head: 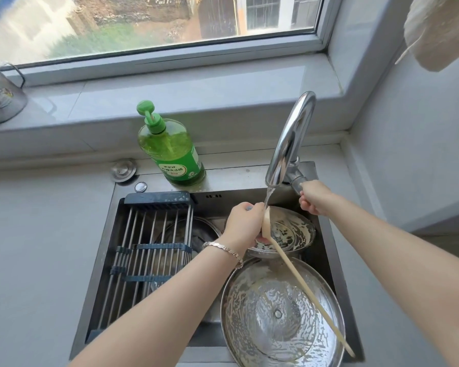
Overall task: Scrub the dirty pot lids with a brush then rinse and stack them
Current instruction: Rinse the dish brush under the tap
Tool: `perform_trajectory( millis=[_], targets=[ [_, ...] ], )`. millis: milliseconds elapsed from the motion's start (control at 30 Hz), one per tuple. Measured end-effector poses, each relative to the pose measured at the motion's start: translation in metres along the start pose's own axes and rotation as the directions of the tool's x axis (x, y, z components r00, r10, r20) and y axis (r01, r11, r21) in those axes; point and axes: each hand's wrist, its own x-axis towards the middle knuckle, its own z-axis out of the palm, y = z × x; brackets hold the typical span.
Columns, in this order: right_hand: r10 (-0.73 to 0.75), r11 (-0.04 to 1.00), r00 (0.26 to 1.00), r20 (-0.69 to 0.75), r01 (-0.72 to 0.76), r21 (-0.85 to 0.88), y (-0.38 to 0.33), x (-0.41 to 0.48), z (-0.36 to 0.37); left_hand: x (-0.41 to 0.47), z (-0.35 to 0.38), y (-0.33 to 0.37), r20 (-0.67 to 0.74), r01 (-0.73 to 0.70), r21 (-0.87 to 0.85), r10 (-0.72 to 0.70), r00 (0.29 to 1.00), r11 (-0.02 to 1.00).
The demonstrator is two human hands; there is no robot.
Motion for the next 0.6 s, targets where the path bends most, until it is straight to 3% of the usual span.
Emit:
perform_trajectory(
  millis=[600],
  targets=[
    [-0.15,0.987,0.988,-0.025,0.148,-0.063,0.012,0.002,-0.001,-0.005,-0.001,-0.002,-0.025,0.025,-0.098,-0.028,0.999,0.995]
  ],
)
